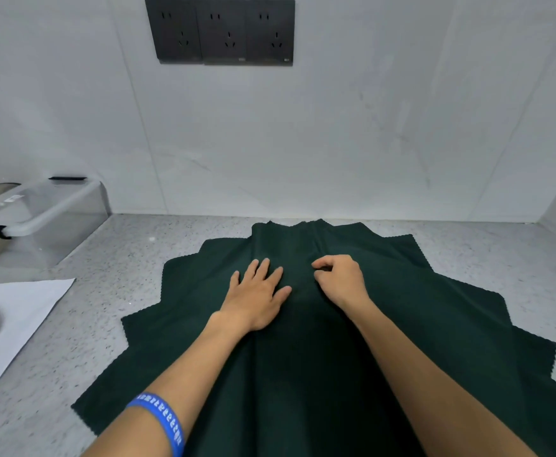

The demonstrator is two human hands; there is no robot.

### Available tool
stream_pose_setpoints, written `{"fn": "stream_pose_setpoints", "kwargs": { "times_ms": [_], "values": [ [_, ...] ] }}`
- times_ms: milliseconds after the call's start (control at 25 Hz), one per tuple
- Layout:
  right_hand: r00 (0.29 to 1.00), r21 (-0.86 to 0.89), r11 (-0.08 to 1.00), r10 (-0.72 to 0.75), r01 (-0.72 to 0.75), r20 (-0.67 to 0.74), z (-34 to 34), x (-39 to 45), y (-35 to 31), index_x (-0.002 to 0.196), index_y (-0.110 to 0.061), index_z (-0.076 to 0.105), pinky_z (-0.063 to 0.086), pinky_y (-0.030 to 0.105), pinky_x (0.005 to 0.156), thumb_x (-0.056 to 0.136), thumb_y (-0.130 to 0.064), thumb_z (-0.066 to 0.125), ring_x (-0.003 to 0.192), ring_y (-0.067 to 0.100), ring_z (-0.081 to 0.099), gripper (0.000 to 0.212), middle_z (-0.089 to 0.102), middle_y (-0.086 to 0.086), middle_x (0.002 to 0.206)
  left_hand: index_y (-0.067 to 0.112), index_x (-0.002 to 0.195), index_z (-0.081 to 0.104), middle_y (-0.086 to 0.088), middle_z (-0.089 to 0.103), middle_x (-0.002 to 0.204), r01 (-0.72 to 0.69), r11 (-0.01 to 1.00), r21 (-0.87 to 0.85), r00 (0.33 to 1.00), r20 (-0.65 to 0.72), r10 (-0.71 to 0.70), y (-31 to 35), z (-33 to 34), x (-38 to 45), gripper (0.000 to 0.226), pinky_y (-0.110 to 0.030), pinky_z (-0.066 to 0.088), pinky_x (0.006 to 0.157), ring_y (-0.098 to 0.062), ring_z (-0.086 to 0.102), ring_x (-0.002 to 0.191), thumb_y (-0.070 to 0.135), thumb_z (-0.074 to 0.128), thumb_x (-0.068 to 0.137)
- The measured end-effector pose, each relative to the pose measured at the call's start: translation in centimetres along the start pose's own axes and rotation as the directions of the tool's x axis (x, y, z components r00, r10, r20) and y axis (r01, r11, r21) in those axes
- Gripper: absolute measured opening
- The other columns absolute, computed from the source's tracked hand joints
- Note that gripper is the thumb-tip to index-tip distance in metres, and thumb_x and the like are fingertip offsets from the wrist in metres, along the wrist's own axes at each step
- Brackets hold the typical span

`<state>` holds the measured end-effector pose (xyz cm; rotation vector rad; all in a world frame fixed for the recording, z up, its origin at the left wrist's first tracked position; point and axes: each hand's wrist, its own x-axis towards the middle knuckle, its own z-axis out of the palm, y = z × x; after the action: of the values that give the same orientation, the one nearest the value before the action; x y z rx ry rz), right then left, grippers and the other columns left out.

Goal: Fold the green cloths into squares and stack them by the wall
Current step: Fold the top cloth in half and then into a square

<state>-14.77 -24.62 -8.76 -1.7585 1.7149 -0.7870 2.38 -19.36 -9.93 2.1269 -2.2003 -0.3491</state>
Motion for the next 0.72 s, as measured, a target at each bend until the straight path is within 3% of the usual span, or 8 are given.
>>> {"fn": "stream_pose_setpoints", "kwargs": {
  "times_ms": [80,200,440,560,640,720],
  "values": [
    [0.993,-0.085,0.996,-0.047,0.038,-0.105,0.5,-0.3,0.9,0.112,-0.02,0.072,0.044,0.023,0.076,0.09,-0.01,0.055,0.102,0.016,0.062,0.03,0.068,-0.003,0.118,0.03,0.156,0.01,0.0,-0.003,0.166,-0.015,1.0,0.003,1.0,0.0,0.015,0.0,0.3,0.8,0.06,-0.05,-0.001,0.121,-0.018,-0.01,0.151,0.054,0.019,0.102],
    [0.978,-0.185,0.976,-0.141,0.113,-0.151,1.1,-0.5,1.3,0.116,-0.016,0.07,0.045,0.028,0.075,0.094,-0.009,0.049,0.108,0.019,0.057,0.031,0.062,0.001,0.12,0.032,0.156,0.009,0.001,-0.002,0.166,-0.022,1.0,0.006,1.0,-0.021,0.022,0.5,0.6,1.3,0.059,-0.051,-0.003,0.121,-0.018,-0.01,0.151,0.054,0.018,0.102],
    [0.967,-0.144,0.984,-0.131,0.101,-0.217,0.4,0.0,1.4,0.115,-0.014,0.069,0.041,0.027,0.074,0.093,-0.008,0.05,0.109,0.02,0.057,0.03,0.062,0.003,0.12,0.033,0.156,0.007,0.003,-0.003,0.166,-0.042,0.999,-0.02,0.999,-0.031,0.042,1.3,0.7,1.4,0.061,-0.049,-0.005,0.121,-0.016,-0.011,0.151,0.057,0.018,0.101],
    [0.979,-0.147,0.988,-0.08,0.053,-0.185,0.1,0.1,1.7,0.116,-0.015,0.068,0.04,0.028,0.074,0.093,-0.009,0.05,0.107,0.021,0.056,0.029,0.058,0.003,0.122,0.031,0.156,0.007,0.003,-0.004,0.165,-0.044,0.999,-0.018,0.999,-0.021,0.044,1.9,1.0,1.2,0.062,-0.05,-0.006,0.12,-0.016,-0.012,0.151,0.057,0.017,0.101],
    [0.969,-0.435,0.896,-0.182,0.092,-0.17,0.2,-0.3,1.8,0.115,-0.015,0.066,0.04,0.033,0.075,0.093,-0.012,0.049,0.107,0.026,0.052,0.028,0.054,0.006,0.123,0.031,0.157,0.006,0.003,-0.005,0.165,-0.04,0.999,-0.008,0.999,-0.015,0.04,2.1,1.1,1.0,0.063,-0.051,-0.007,0.12,-0.017,-0.013,0.151,0.058,0.016,0.101],
    [0.93,-0.661,0.715,-0.361,0.229,-0.069,0.8,-0.7,2.5,0.121,-0.016,0.063,0.04,0.041,0.089,0.095,-0.022,0.048,0.12,0.031,0.047,0.031,0.049,0.008,0.137,0.031,0.157,0.003,0.003,-0.006,0.165,-0.029,1.0,0.005,1.0,-0.01,0.029,2.3,1.2,1.1,0.064,-0.052,-0.009,0.12,-0.017,-0.013,0.151,0.059,0.014,0.1]
  ]
}}
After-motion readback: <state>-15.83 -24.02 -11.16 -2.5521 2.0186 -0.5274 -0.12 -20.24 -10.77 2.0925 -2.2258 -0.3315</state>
